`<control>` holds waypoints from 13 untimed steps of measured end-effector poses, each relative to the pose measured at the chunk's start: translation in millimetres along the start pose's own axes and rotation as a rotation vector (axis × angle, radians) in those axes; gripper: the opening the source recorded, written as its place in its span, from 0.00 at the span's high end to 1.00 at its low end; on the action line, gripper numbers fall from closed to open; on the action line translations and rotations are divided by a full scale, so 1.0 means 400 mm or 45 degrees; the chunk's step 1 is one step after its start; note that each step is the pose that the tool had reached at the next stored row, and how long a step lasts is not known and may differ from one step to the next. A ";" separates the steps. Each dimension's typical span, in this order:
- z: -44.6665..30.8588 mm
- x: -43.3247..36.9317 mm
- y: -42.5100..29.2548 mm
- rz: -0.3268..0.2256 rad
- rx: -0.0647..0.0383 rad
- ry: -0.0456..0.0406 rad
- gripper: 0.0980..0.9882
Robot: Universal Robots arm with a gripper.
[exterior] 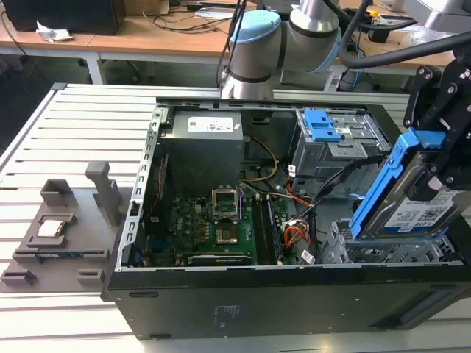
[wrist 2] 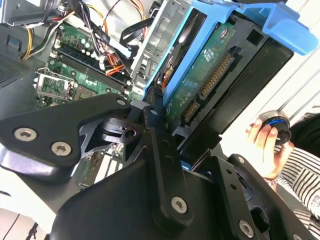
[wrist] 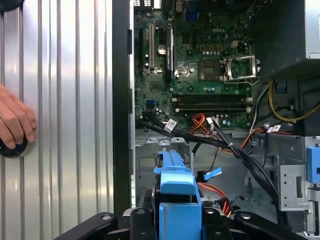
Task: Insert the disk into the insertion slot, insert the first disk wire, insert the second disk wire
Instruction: 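Insert the disk into the insertion slot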
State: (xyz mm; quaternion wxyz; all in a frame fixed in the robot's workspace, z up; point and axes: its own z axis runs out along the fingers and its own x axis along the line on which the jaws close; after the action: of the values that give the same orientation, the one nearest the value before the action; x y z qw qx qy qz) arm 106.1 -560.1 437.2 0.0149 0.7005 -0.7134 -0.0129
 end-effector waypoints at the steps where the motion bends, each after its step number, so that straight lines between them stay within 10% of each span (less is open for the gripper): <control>1: 0.002 -0.001 0.003 0.000 0.000 0.000 0.70; 13: 0.029 -0.033 0.012 0.000 0.000 0.000 0.70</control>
State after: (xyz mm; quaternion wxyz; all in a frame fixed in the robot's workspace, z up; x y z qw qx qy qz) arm 101.0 -547.0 425.7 0.0149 0.7005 -0.7133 -0.0129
